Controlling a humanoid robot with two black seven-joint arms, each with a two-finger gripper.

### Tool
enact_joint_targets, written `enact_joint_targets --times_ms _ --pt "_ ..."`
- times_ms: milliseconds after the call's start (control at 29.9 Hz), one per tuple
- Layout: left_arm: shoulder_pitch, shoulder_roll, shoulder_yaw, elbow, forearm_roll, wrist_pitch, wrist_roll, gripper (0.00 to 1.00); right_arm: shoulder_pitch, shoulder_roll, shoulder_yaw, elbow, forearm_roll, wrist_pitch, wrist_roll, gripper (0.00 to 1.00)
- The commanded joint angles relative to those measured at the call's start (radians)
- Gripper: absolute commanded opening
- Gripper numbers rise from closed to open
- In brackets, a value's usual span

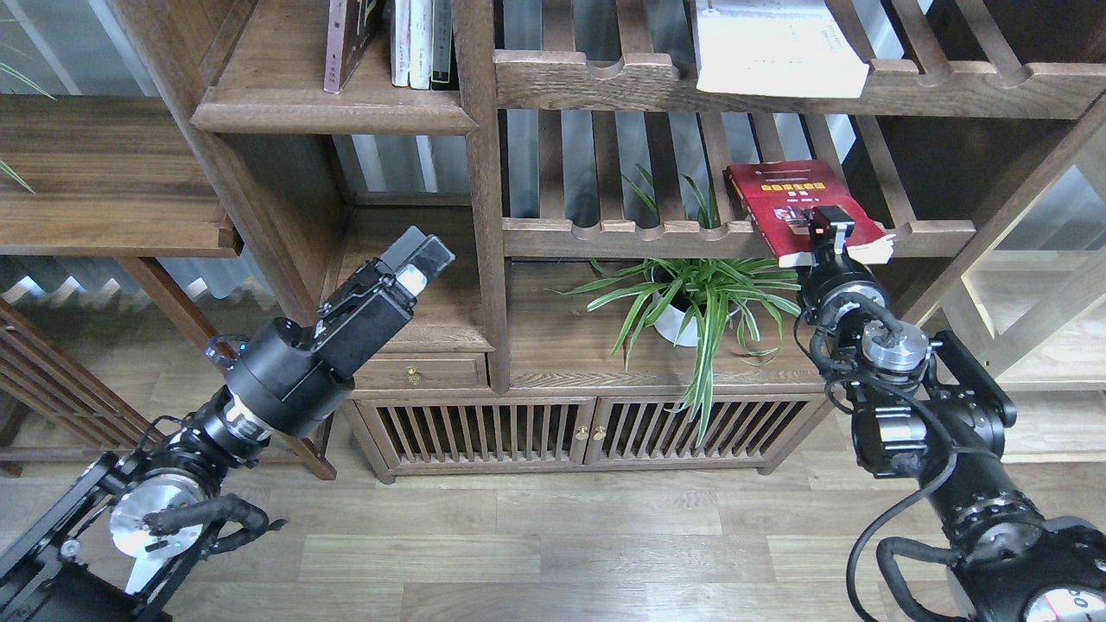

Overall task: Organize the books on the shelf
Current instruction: 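Hook the right gripper on the red book and tilt it out, then pull the red book off the shelf with the right gripper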

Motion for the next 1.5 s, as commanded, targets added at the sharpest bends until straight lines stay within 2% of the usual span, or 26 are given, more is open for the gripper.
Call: enact_joint_targets --times_ms 0,67,134,234,267,635,936,1070,1170,1471 --pt "0.001 0.01 -0.002 -0.008 0.0 0.0 -0.002 0.99 0.02 0.007 0.001 -0.034 0.006 0.002 0.0 0.45" --pt "0.001 0.011 -0.002 -0.008 0.0 0.0 0.0 0.99 0.027 0.007 0.001 -0.047 0.006 0.004 0.0 0.43" --pt "0.0 0.011 -0.002 -0.008 0.0 0.0 0.0 0.99 0.032 0.007 0.002 -0.05 0.006 0.007 0.001 0.34" --pt "0.0 0.011 -0.002 -0.01 0.0 0.0 0.0 0.99 0.027 0.009 0.028 -0.05 0.013 0.039 0.003 0.06" --pt "0.0 0.011 -0.002 -0.01 0.0 0.0 0.0 0.99 0.026 0.009 0.039 -0.052 0.013 0.051 0.003 0.04" --pt "0.007 0.01 0.001 0.006 0.006 0.0 -0.002 0.99 -0.005 0.012 0.053 -0.017 0.039 0.106 0.006 0.05" --pt "0.017 -0.061 0.031 0.058 -0.014 0.0 -0.002 0.98 -0.184 -0.022 0.065 0.245 0.142 0.25 0.0 0.08" --pt "0.015 -0.065 0.036 0.092 -0.014 0.0 -0.002 0.98 -0.264 -0.024 0.062 0.319 0.144 0.327 0.0 0.08" --pt "0.015 -0.073 0.037 0.142 -0.034 0.0 -0.002 0.98 -0.327 -0.022 0.049 0.376 0.145 0.392 0.0 0.05" --pt "0.0 -0.081 0.037 0.254 -0.187 0.0 -0.002 0.98 -0.427 -0.021 -0.043 0.497 0.141 0.501 0.001 0.04"
